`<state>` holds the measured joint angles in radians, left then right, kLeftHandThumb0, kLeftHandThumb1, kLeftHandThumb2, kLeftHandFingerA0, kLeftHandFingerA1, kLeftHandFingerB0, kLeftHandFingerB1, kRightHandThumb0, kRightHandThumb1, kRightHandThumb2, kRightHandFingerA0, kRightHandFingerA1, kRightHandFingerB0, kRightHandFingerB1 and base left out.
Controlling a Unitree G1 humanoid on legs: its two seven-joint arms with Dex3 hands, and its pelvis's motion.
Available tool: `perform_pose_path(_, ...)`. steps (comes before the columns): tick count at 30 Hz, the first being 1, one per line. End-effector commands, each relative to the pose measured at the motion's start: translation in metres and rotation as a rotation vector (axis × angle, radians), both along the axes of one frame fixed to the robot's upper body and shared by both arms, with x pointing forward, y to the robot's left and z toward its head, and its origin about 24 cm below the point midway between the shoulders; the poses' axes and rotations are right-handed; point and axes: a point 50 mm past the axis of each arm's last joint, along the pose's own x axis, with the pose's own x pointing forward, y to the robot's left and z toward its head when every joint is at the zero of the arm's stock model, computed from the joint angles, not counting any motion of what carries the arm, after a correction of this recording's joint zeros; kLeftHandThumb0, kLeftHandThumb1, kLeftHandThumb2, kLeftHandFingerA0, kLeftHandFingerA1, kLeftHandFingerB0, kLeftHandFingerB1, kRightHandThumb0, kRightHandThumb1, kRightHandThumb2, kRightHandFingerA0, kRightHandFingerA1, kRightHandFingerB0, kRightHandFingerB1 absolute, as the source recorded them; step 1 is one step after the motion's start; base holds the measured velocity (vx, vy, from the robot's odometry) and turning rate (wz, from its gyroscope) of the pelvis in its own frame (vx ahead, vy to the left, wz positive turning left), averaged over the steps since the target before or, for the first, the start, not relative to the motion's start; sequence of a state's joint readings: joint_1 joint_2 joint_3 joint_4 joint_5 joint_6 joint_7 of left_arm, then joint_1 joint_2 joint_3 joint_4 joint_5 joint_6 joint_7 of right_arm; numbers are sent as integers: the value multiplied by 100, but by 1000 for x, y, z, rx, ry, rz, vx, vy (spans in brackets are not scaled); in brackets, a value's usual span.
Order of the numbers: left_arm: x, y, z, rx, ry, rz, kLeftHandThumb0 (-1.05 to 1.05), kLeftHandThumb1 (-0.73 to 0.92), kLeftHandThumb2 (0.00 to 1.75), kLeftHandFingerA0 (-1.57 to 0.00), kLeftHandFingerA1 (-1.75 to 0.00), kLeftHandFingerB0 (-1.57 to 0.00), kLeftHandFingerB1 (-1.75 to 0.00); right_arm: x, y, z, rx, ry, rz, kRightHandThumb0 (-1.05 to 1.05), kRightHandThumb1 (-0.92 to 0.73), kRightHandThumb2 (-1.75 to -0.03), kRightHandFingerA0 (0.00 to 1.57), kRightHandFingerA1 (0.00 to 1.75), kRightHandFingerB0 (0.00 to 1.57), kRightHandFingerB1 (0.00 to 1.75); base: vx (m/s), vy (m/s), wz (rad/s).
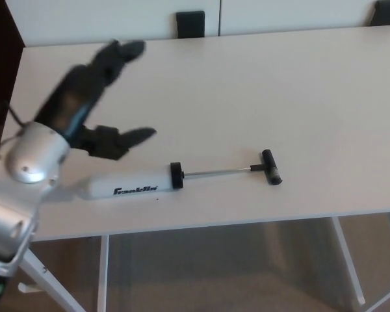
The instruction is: The robot walks towards a desk on which an air pump is kept in the middle. It lifts it up and holds it with its left hand and uses its right hand to compress it by pushing its handle inwards.
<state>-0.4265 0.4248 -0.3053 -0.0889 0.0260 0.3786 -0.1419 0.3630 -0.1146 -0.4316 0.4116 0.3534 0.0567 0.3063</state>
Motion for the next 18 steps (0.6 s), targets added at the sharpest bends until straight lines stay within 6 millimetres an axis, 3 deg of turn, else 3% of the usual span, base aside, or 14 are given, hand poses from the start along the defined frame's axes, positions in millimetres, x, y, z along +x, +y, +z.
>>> perform_pose_path(1,7,-31,-36,851,-42,-275,-17,45,67,-4,-18,-6,-25,8,-7,15,-102,-48,87,-30,-72,-61,65,46,50,40,0,0,0)
perform_pose_path(18,4,-11,-50,1059,9,-322,-22,46,61,-9,-19,-8,-27,6,-10,16,-62,-28,47,-32,-71,-61,63,45,51,40,0,0,0)
